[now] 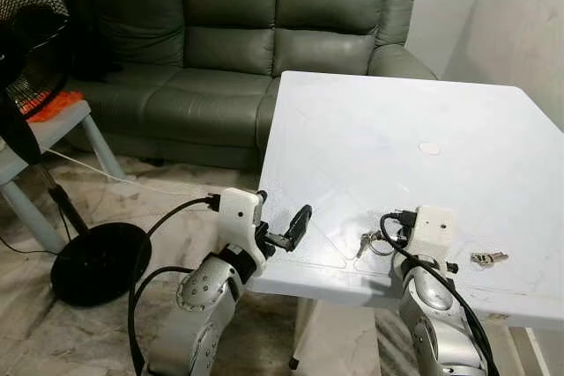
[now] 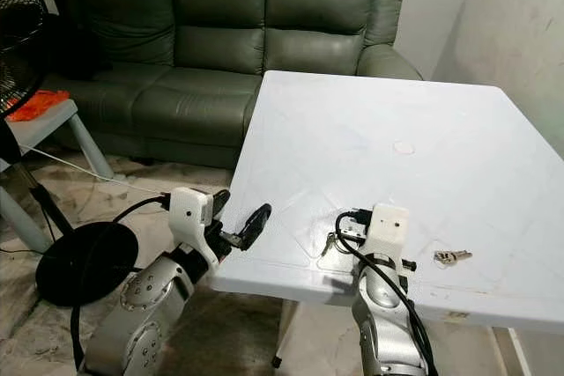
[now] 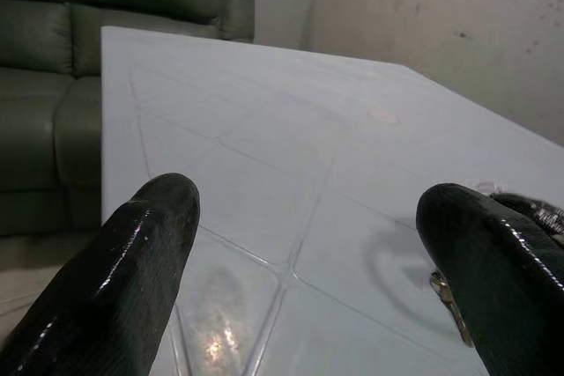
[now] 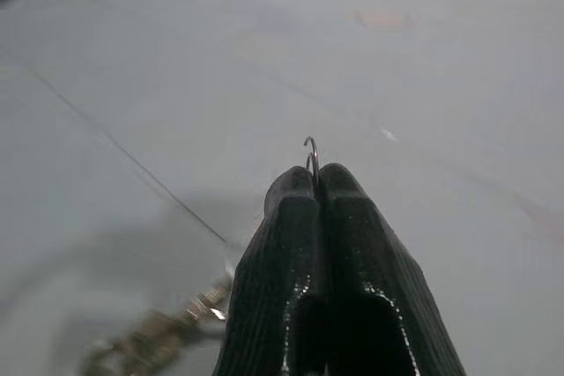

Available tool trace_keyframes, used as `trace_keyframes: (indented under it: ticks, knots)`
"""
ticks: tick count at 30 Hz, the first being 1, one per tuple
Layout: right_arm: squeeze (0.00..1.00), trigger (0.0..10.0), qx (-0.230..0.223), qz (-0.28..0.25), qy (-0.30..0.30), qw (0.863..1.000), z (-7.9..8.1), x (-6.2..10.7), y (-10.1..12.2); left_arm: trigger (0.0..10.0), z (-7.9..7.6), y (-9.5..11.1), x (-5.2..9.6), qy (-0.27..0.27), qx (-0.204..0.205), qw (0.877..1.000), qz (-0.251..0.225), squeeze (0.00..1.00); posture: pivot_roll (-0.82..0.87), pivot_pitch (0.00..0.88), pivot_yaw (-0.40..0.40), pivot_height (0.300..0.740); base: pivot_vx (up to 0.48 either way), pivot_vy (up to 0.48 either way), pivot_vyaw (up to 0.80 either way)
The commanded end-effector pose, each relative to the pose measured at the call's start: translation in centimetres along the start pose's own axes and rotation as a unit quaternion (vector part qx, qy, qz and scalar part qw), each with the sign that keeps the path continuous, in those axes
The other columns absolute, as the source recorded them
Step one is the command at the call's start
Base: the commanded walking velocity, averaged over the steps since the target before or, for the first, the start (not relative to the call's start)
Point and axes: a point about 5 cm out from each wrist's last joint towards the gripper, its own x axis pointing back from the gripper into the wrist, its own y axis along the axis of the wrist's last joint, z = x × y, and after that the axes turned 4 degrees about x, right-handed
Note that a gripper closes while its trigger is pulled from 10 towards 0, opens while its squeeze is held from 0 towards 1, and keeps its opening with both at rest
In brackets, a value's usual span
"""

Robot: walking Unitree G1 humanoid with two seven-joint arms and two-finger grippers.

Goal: Hang keys on a hook

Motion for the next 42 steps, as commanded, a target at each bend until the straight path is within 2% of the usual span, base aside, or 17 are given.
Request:
trace_keyframes:
  ticks: [1,2,3,7,12,18,19,21,23,33,42]
  knots:
    - [0.00,4.2,-0.003,-0.049,0.017,0.999,0.2,0.2,1.4,10.0,0.2,0.3,-0.2,0.009,-0.003,1.000,-0.007,0.00,0.01,0.011,-0.034,0.740,0.000,0.000,0.00]
    - [0.00,10.0,-0.011,-0.071,0.041,0.997,0.3,0.4,1.9,10.0,0.4,0.6,-0.2,0.017,-0.006,1.000,-0.015,0.00,0.01,0.003,-0.035,0.740,0.000,0.000,0.00]
    - [0.00,10.0,-0.022,-0.073,0.053,0.996,0.3,0.5,2.0,10.0,0.5,0.7,-0.3,0.022,-0.008,1.000,-0.018,0.00,0.01,0.003,-0.035,0.740,0.000,0.000,0.00]
    - [0.00,10.0,-0.015,-0.139,0.093,0.986,0.3,1.0,3.3,10.0,1.5,1.1,-0.4,0.057,-0.022,0.998,-0.034,0.00,0.01,0.000,-0.037,0.740,0.000,0.000,0.00]
    - [0.00,10.0,-0.030,-0.162,0.099,0.981,-0.4,1.3,3.8,10.0,3.1,1.8,-0.5,0.084,-0.010,0.995,-0.045,0.00,0.01,0.000,-0.038,0.740,0.000,0.000,0.00]
    - [0.00,10.0,-0.045,-0.197,0.116,0.972,-1.1,1.7,4.6,10.0,5.6,3.2,-0.6,0.127,-0.017,0.989,-0.068,0.00,0.00,0.000,-0.034,0.740,0.000,0.000,0.00]
    - [0.00,10.0,-0.045,-0.197,0.116,0.972,-1.1,1.7,4.6,10.0,5.6,3.2,-0.6,0.127,-0.017,0.989,-0.068,0.00,0.00,0.000,-0.034,0.740,0.000,0.000,0.00]
    - [0.00,10.0,-0.041,-0.211,0.121,0.969,-1.2,1.8,4.9,10.0,7.1,4.0,-0.5,0.163,-0.013,0.983,-0.082,0.00,0.00,0.000,-0.033,0.740,0.000,0.000,0.00]
    - [0.00,10.0,-0.040,-0.211,0.120,0.969,-1.2,1.8,4.9,10.0,7.5,4.2,-0.5,0.172,-0.014,0.981,-0.084,0.00,0.00,0.000,-0.028,0.740,0.000,0.000,0.00]
    - [0.00,10.0,0.007,-0.196,0.120,0.973,-0.9,1.7,4.5,10.0,8.6,4.5,-0.5,0.190,-0.017,0.977,-0.097,0.00,-0.01,0.000,-0.025,0.740,0.000,0.000,0.00]
    - [0.00,10.0,0.014,-0.176,0.119,0.977,-0.7,1.1,4.4,10.0,8.9,4.6,-0.6,0.190,-0.018,0.976,-0.101,0.00,0.00,0.000,-0.022,0.740,0.000,0.000,-0.08]
